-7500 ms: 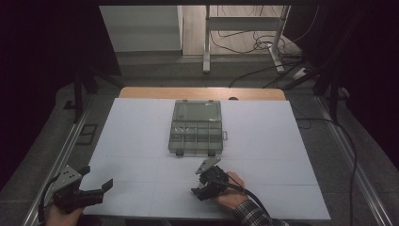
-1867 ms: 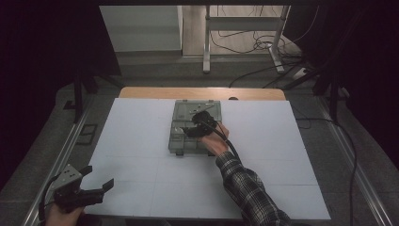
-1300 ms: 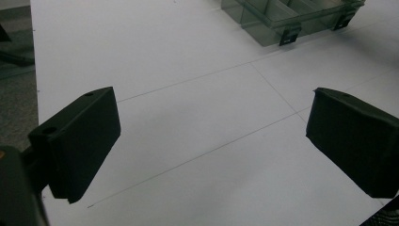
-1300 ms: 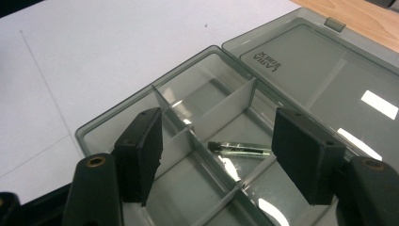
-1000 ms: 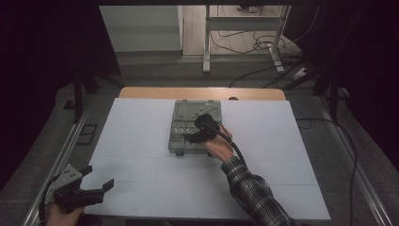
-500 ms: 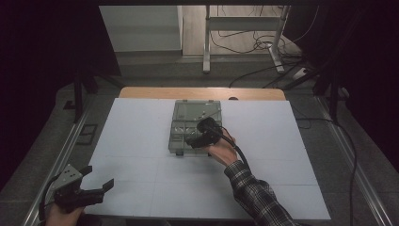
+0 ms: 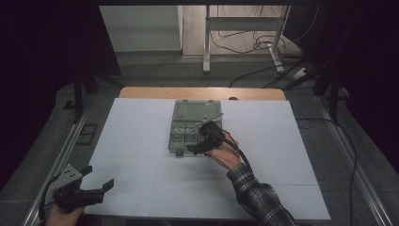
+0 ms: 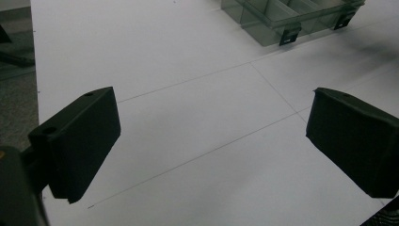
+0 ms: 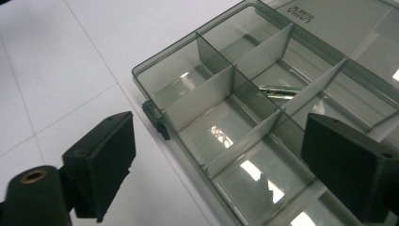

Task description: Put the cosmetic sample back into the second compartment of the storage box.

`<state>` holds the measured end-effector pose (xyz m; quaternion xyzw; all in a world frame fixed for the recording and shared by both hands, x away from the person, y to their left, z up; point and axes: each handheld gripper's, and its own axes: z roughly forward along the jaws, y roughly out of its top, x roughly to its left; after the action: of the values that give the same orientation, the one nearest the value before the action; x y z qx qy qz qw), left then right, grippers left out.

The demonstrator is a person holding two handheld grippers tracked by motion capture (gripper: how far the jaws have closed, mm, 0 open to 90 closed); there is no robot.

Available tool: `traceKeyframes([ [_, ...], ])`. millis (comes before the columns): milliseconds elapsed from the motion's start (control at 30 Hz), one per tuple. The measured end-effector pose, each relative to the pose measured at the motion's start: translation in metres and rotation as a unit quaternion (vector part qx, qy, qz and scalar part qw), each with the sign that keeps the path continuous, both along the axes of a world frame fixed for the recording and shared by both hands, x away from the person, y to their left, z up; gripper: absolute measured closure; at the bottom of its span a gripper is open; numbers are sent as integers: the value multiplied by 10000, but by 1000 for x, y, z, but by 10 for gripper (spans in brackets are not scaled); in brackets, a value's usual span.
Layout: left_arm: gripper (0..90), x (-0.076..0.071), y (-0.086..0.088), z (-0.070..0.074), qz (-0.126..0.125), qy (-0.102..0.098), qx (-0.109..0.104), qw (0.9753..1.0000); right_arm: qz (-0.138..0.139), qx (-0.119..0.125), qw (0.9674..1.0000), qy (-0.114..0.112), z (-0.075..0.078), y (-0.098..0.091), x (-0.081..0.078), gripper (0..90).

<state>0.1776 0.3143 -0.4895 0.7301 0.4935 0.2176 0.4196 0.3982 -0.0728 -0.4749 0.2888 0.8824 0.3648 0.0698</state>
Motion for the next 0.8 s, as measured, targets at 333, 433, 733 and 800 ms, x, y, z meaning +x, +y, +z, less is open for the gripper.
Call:
traceKeyframes([
  [333, 39, 0, 0, 0, -2, 0, -1, 10000, -59, 38, 10000, -33, 4, -8, -9, 39],
  [433, 39, 0, 0, 0, -1, -2, -5, 10000, -81, 26, 10000, 32, 4, -11, -11, 29],
  [733, 39, 0, 0, 0, -1, -2, 7, 10000, -9, 5, 10000, -2, 6, -16, -21, 20],
  [800, 39, 0, 0, 0, 1, -6, 6, 10000, 14, 19, 10000, -46, 8, -18, -24, 20],
])
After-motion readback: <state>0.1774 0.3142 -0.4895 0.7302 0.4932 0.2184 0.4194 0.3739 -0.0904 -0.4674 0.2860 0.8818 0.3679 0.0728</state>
